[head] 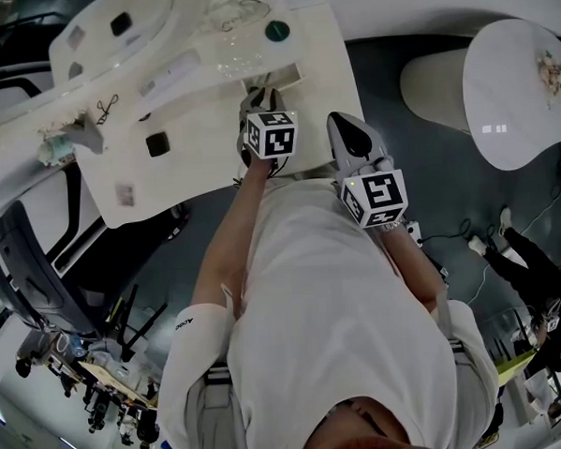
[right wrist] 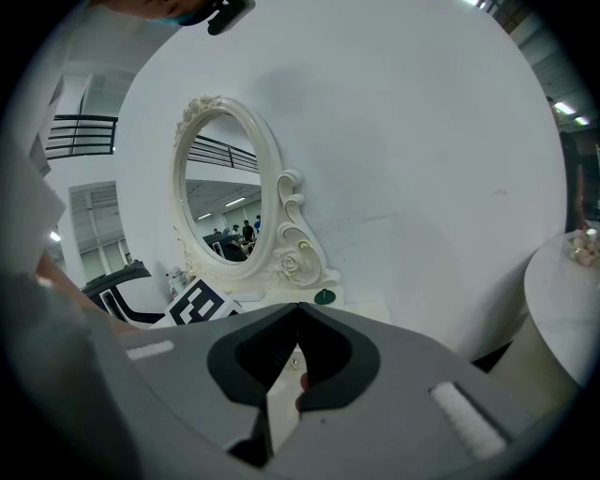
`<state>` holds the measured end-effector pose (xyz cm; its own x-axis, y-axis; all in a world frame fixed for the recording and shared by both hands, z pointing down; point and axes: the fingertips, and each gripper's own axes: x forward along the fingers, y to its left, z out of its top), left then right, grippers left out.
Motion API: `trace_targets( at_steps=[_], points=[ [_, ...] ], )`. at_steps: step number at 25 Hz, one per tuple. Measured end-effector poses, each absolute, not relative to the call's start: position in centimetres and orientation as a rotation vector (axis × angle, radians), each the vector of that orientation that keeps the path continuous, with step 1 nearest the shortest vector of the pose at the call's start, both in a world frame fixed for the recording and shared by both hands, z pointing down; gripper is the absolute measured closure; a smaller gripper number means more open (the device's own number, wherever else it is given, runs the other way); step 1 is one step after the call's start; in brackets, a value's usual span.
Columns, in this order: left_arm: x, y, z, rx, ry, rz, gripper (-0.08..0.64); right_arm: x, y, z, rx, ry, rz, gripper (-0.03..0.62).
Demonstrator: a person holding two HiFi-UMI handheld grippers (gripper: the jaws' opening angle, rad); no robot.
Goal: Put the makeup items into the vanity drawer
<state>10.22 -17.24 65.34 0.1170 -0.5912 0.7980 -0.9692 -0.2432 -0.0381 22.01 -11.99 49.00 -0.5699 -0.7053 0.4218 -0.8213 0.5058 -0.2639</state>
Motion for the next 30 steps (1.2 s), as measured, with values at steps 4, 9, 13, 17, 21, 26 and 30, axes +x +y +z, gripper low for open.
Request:
trace_targets(
  at_steps=[4, 9, 13, 17, 21, 26, 30],
  points=[
    [10.0, -16.6, 64.3, 1.903, -1.548, 0.944, 0.483, 21.6, -11.9, 48.8, 1.273, -2.512, 0.64, 0.583],
    [9.0, -15.3, 63.2, 1.896, -1.606, 0.91, 0.506, 20.5, -11.4, 48.6, 1.227, -2.545, 0.631, 0.583],
    [7.9, -14.2, 61.8, 1.884, -1.656, 0.859, 0.554, 19.7, -11.0, 48.3, 1.196, -2.566, 0.628, 0.583],
    [6.9, -13.0, 60.4, 1.893, -1.681, 0.804, 0.554, 18.8, -10.7, 48.1, 1.166, -2.584, 0.62, 0.583],
    [6.2, -11.4, 59.0, 1.942, -1.668, 0.733, 0.554, 17.5, -10.5, 47.7, 1.148, -2.6, 0.599, 0.583],
    [4.9, -9.6, 56.5, 2.018, -1.623, 0.61, 0.554, 15.1, -10.2, 46.9, 1.143, -2.606, 0.571, 0.583],
    [3.0, -8.7, 54.9, 2.062, -1.599, 0.505, 0.554, 12.9, -9.9, 47.0, 1.151, -2.587, 0.582, 0.583]
  ],
)
